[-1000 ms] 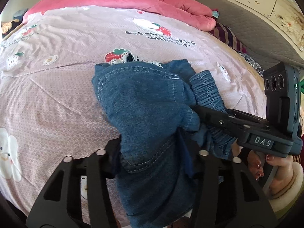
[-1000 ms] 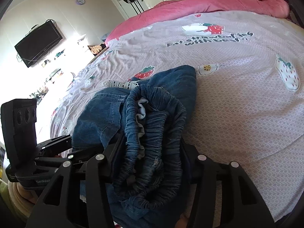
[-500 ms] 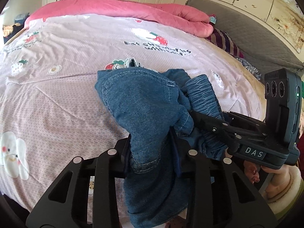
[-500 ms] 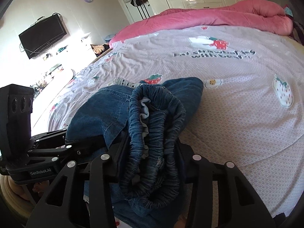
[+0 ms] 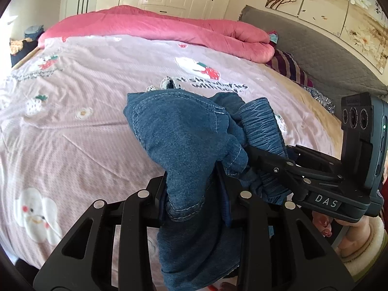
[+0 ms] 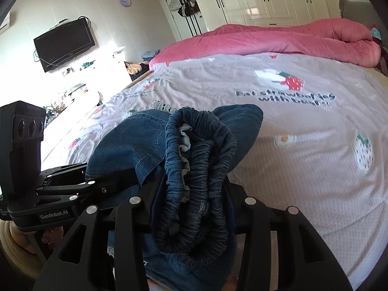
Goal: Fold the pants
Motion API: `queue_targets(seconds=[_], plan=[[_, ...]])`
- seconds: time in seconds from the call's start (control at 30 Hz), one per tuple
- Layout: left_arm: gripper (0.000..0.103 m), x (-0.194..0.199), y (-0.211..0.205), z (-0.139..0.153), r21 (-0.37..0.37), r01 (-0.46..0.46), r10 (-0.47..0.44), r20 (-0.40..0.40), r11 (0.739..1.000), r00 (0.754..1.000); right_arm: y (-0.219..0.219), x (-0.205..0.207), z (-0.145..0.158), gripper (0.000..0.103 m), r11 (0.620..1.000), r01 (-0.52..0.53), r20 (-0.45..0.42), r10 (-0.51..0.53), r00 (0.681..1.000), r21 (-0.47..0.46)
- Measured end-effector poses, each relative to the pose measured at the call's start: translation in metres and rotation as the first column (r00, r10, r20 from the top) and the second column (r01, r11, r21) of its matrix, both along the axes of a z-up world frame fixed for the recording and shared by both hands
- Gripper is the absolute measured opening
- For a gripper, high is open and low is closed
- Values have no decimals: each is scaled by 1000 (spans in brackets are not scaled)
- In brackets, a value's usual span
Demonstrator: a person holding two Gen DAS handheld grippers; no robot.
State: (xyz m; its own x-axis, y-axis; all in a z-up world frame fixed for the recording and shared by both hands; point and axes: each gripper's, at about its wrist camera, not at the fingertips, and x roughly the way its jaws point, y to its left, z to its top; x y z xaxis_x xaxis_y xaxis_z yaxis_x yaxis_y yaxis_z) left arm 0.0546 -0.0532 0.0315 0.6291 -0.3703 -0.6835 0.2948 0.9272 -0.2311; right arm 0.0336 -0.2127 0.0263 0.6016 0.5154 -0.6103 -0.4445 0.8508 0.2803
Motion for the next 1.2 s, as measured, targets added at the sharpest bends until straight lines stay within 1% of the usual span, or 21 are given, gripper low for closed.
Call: queue_targets(seconds=[0.17, 0.37, 0.77, 0.93, 1.2], plan=[[25, 14, 6, 7, 15, -14, 14, 22, 1000, 1000, 10, 15, 7, 40, 1000, -1, 17, 1, 1000, -4], [25, 32, 17, 10, 12, -38, 37, 29, 999, 999, 24, 38, 10, 40, 1000, -5, 21, 5, 1000, -5], [25, 64, 30, 3, 20, -58, 58, 28, 998, 998, 42, 72, 4, 40, 1000, 1, 9, -1, 1000, -16], [25, 81, 33, -7, 24, -61, 61, 7, 998, 998, 46, 88, -6, 40, 1000, 8, -18, -9, 1000, -27], [25, 94, 36, -35, 18, -67, 68, -52, 998, 996, 46, 107, -34, 40, 999, 21, -111, -24, 993, -29]])
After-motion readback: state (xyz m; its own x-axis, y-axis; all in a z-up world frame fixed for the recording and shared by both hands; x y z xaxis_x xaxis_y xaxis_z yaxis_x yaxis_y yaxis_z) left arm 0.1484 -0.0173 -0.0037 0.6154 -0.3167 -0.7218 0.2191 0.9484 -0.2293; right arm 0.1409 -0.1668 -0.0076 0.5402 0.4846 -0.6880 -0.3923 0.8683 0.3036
